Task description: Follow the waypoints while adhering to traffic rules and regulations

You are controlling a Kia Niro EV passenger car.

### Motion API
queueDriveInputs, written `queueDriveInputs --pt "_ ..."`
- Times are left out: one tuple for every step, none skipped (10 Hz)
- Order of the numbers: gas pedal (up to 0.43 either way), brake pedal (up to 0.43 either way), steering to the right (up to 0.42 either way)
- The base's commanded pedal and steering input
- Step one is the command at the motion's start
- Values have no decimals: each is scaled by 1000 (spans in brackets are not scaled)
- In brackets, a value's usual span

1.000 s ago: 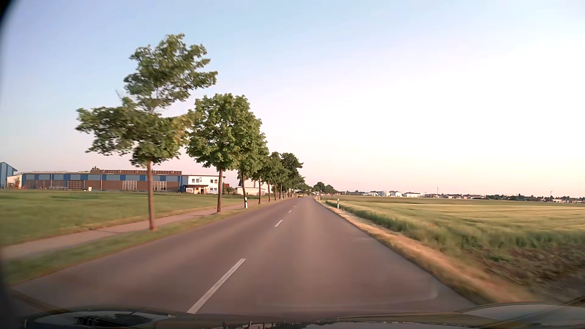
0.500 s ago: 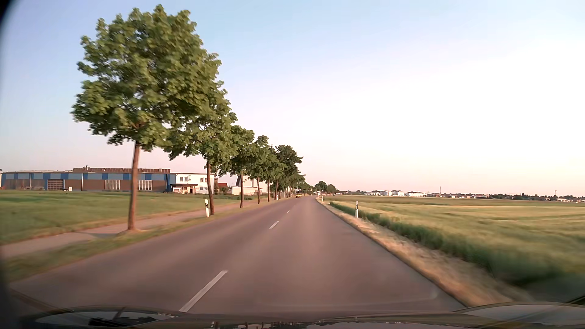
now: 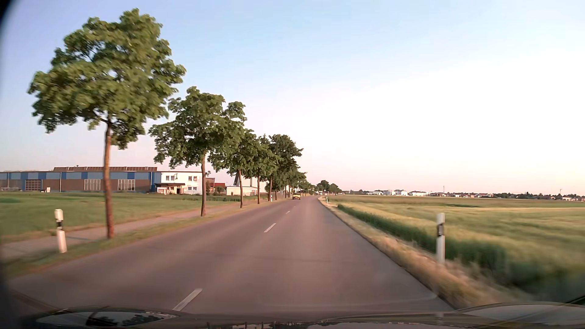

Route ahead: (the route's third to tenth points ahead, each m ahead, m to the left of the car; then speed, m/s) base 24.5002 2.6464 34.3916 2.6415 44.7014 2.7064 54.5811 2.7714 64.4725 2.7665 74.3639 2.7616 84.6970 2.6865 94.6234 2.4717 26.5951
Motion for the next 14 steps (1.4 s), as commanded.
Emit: queueDriveInputs --pt "220 18 -1" --pt "220 18 -1" --pt "220 18 -1" --pt "220 18 -1" --pt "220 18 0" --pt "220 12 0" --pt "220 18 0" --pt "220 18 0" --pt "220 18 0" --pt "220 18 0" --pt "220 18 0" --pt "220 18 0" --pt "220 18 0" --pt "220 12 0"
